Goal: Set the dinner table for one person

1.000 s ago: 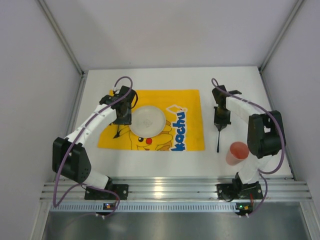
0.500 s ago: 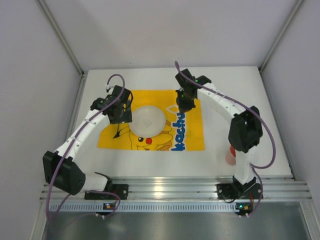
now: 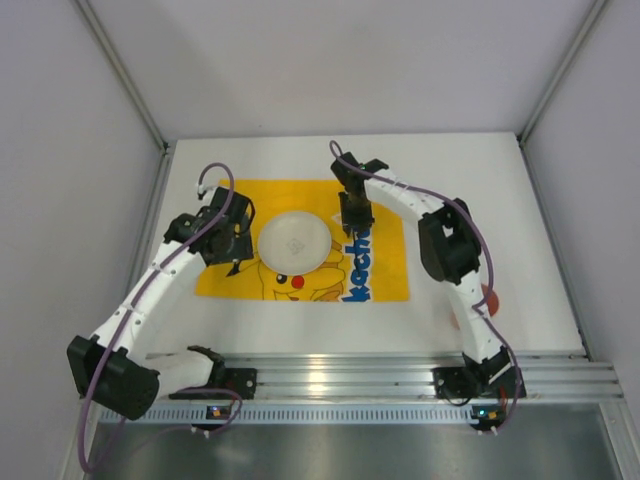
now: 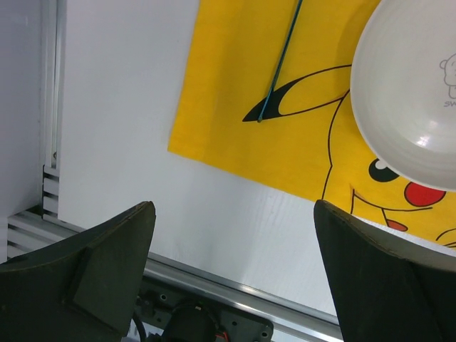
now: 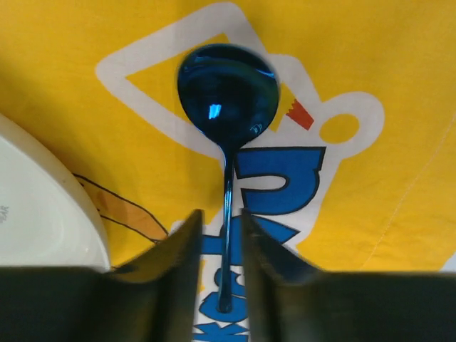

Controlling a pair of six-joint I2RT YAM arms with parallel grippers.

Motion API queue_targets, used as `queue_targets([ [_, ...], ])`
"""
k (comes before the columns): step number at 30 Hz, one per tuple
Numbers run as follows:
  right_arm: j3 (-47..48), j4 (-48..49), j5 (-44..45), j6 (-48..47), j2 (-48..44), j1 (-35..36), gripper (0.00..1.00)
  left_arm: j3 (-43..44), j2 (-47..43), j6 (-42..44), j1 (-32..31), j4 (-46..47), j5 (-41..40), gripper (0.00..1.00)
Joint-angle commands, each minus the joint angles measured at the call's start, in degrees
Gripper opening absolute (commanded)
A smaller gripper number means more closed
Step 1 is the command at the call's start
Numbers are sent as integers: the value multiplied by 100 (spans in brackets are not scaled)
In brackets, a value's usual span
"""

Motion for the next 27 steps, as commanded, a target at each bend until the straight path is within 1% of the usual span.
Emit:
queue_targets([
  [1,235,149,-13,180,5,-5,40,16,-228,-55,-4,-224,-205,98],
  [3,296,123,5,198,-152,-5,49,16,-220,-29,-13,-216,-170,98],
  [4,392,53,5,207,-231,-22,55,8,-211,-20,-13,-207,-152,98],
  [7,577,-184,118,172,-688,-110,60,-10,-106,50,-13,-76,-47,98],
  [9,517,-448,390,154,-1320,-250,61,25,17,77,-13,-5,41,98],
  [10,159,-510,470,137,-1592,-329,62,43,26,59,-13,21,50,98],
  [11,-131,-475,506,128,-2221,-530,63,43,35,111,-13,82,76,98],
  [12,-491,-379,506,110,-2567,-654,63,43,18,147,-13,214,129,98],
  [13,-886,-143,323,84,-2909,-812,63,-27,-8,199,-13,311,181,98],
  [14,-1647,-63,200,75,-3539,-1118,63,-54,-35,295,-13,503,251,98],
  [15,-1994,-19,120,75,-3833,-1252,63,-89,-61,357,-13,618,313,98],
  [16,-2546,-62,111,93,-4097,-1383,64,-167,-53,419,-13,706,479,98],
  [17,-2769,-123,154,93,-4578,-1585,64,-194,-35,532,-13,794,542,98],
  [19,-3304,-394,399,224,-5029,-1718,63,-230,79,630,-13,926,673,98],
  [20,-3438,-500,479,294,-5457,-1780,64,-230,140,665,-22,953,718,98],
  [21,-3543,-632,567,373,-5644,-1885,64,-230,219,744,-13,988,770,98],
  [22,-3623,-1016,855,635,-5838,-1921,64,-230,281,788,-13,1058,814,98],
  [24,-3816,-1396,1285,883,-6339,-2017,64,-230,369,885,-22,1137,955,98],
  [25,-3921,-1816,1436,1171,-6497,-2052,64,-238,413,911,-22,1225,1008,97],
  [27,-4053,-2161,1639,1410,-6928,-2167,64,-239,501,964,-13,1287,1069,97],
])
